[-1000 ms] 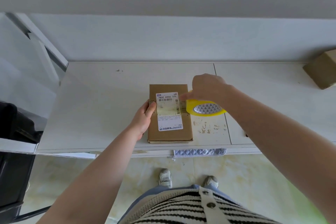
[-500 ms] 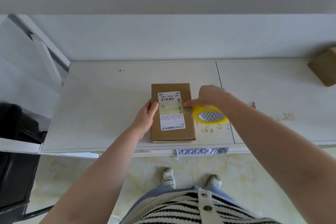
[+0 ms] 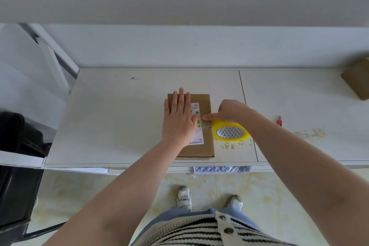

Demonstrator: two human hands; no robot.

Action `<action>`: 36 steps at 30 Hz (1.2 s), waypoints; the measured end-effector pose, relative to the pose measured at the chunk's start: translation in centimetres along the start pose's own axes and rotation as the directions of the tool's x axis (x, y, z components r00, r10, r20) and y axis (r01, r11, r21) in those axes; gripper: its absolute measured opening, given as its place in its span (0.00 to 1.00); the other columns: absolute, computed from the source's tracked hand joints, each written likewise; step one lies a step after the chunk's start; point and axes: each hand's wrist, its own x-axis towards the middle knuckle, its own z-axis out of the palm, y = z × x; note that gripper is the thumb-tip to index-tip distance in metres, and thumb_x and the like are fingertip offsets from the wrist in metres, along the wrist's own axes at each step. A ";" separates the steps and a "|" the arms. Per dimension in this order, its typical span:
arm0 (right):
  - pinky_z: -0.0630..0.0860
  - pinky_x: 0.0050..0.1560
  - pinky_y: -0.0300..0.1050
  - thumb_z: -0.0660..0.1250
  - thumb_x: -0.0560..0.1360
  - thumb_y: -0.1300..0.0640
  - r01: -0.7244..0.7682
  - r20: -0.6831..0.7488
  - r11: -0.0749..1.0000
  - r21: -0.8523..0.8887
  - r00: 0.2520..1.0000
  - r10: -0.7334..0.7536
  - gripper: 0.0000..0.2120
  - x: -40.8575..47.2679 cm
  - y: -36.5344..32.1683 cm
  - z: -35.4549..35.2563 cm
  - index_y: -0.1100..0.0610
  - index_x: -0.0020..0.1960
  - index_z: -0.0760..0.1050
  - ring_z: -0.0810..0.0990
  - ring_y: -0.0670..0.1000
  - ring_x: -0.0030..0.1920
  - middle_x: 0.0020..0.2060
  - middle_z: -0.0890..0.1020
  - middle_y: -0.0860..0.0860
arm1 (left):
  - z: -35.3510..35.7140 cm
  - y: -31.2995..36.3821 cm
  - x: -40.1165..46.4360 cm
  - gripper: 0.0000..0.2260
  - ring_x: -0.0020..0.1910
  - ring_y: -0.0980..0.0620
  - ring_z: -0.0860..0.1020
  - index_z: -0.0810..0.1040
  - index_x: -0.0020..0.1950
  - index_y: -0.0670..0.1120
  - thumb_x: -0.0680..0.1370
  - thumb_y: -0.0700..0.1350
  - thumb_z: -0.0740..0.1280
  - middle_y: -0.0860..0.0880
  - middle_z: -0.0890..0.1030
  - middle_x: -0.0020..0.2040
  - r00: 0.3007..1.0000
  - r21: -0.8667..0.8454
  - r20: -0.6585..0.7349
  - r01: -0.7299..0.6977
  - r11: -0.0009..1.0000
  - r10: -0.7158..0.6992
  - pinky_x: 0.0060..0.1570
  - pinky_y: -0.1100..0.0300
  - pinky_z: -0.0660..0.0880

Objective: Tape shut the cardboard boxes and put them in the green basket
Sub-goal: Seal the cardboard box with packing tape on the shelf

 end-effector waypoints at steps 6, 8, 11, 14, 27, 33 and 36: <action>0.66 0.30 0.41 0.61 0.61 0.20 -0.010 -0.096 0.999 0.038 0.995 0.014 0.35 -0.5 0.3 0.9 0.54 0.32 0.72 0.75 0.48 0.29 0.26 0.74 0.48 | 0.3 -0.1 0.2 0.34 0.78 0.45 0.35 0.35 0.79 0.47 0.79 0.64 0.34 0.45 0.34 0.79 1.000 -0.032 0.007 -0.003 0.999 0.003 0.76 0.44 0.39; 0.67 0.30 0.41 0.61 0.62 0.20 0.013 -0.120 0.999 0.044 0.993 -0.008 0.35 -0.5 0.6 1.3 0.55 0.34 0.75 0.77 0.48 0.31 0.27 0.77 0.48 | 0.3 -0.2 0.1 0.34 0.78 0.45 0.35 0.35 0.79 0.49 0.78 0.65 0.34 0.45 0.34 0.79 1.000 -0.039 0.005 -0.004 0.999 0.004 0.76 0.43 0.39; 0.74 0.36 0.44 0.63 0.68 0.26 0.139 -0.056 0.981 0.136 0.990 -0.132 0.31 -0.4 2.3 0.7 0.55 0.40 0.79 0.80 0.50 0.37 0.34 0.81 0.49 | 0.3 -0.2 0.1 0.33 0.78 0.45 0.34 0.34 0.79 0.52 0.78 0.66 0.34 0.45 0.34 0.79 1.000 -0.051 -0.001 -0.009 0.999 0.009 0.76 0.43 0.37; 0.75 0.37 0.45 0.66 0.69 0.29 0.172 -0.037 0.955 0.240 0.985 -0.168 0.26 -0.3 4.1 0.5 0.54 0.39 0.79 0.81 0.51 0.38 0.34 0.81 0.49 | 0.3 -0.5 0.1 0.33 0.77 0.45 0.32 0.34 0.79 0.55 0.77 0.68 0.33 0.46 0.32 0.78 1.000 -0.061 0.011 -0.025 0.998 0.025 0.75 0.43 0.35; 0.68 0.32 0.42 0.61 0.66 0.23 0.071 -0.084 0.997 0.029 0.994 -0.068 0.34 -1.0 3.4 0.6 0.57 0.34 0.74 0.76 0.49 0.31 0.28 0.76 0.49 | -0.7 3.5 -0.4 0.27 0.78 0.37 0.46 0.47 0.80 0.58 0.82 0.59 0.52 0.37 0.39 0.79 0.986 -0.139 0.034 0.167 0.976 -0.163 0.73 0.35 0.48; 0.67 0.35 0.43 0.61 0.78 0.39 0.188 -0.022 0.955 0.230 0.982 -0.188 0.18 -1.7 5.7 -0.3 0.49 0.35 0.74 0.77 0.51 0.38 0.33 0.77 0.49 | -0.6 3.9 -0.1 0.54 0.75 0.33 0.31 0.29 0.77 0.53 0.63 0.82 0.47 0.33 0.30 0.75 0.934 -0.239 0.164 0.350 0.906 -0.318 0.70 0.34 0.35; 0.70 0.35 0.42 0.63 0.74 0.34 0.173 -0.087 0.946 0.274 0.984 -0.155 0.20 -2.7 6.8 -0.7 0.49 0.37 0.77 0.79 0.50 0.38 0.35 0.79 0.49 | -1.0 3.1 -0.2 0.61 0.73 0.32 0.27 0.26 0.75 0.55 0.57 0.84 0.54 0.34 0.25 0.73 0.913 -0.247 0.238 0.387 0.888 -0.331 0.69 0.30 0.36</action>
